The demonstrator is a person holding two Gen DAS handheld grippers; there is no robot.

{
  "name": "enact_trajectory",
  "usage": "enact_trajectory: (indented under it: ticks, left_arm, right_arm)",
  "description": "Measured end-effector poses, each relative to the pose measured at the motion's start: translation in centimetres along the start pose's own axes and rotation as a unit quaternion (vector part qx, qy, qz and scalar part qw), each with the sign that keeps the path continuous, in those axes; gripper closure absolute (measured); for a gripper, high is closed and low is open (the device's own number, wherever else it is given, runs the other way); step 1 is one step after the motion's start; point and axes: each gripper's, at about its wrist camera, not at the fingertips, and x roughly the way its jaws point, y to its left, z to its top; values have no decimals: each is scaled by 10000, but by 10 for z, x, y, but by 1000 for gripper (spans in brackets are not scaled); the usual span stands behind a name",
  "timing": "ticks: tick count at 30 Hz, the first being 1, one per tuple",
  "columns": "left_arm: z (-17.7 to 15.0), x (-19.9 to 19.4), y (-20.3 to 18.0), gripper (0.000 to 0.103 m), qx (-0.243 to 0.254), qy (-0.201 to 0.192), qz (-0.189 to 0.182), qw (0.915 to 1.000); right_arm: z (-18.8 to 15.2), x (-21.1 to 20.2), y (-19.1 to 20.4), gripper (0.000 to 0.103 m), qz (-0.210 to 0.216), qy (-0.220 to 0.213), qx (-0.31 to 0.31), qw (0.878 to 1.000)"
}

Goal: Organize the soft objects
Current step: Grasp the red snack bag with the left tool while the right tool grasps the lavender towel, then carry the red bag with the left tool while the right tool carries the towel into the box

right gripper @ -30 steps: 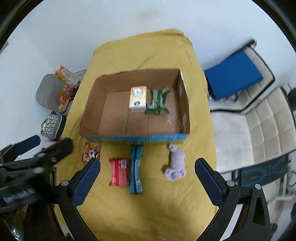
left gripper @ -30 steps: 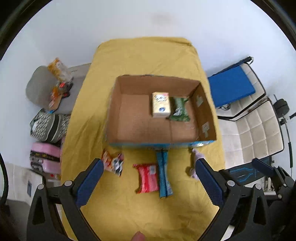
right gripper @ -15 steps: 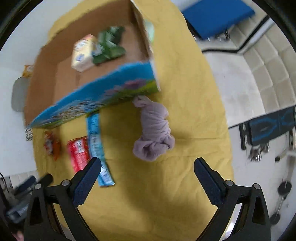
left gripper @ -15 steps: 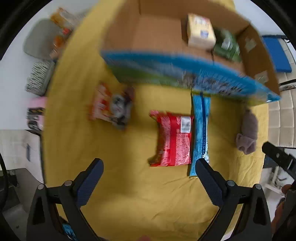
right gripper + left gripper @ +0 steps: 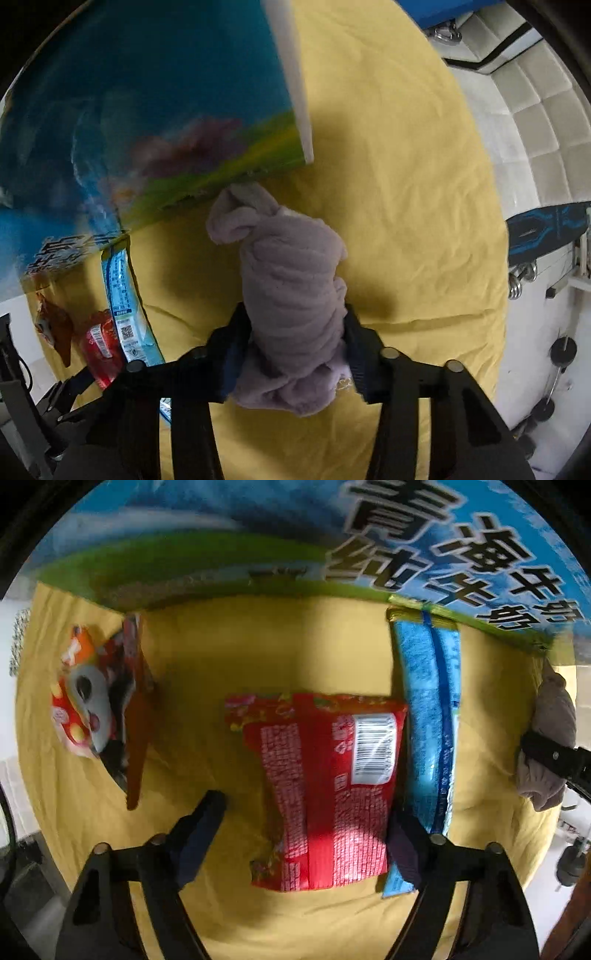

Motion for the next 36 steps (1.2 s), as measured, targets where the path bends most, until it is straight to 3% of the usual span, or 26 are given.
enact_trajectory:
  ticks: [2,3,4,15,24,31,36]
  left_arm:
    - [-3,-4,-6,42,98,-134,26,9999]
    - [-5,-7,-8,55,131,-168,43,9998]
    - [-9,-9,-9,58,167,-194,87,9996]
    - [-72,-8,-1,59,81,0,29,10000]
    - [-76,12,-9,55,-46,-60,78,9999]
    - [-85,21,0,59,-134,-146,51,9998]
    - [-81,-21,-1,59,-22,-365,17,9993]
  right_arm:
    - [-3,1,2,66,2,64,-45,10000]
    - [-6,0,2,67,12,107,-66,9999]
    - [-11,0,3,67,8,147,-118,9998]
    - [-99,5,12,67,-231,588,-865,9942]
    - [-103,18,13,64,-385,566,-836,9941]
    - [-101,19,7,66,-417,537,-854,9940]
    - [-107,5,15,71,-307,428,-925,9943]
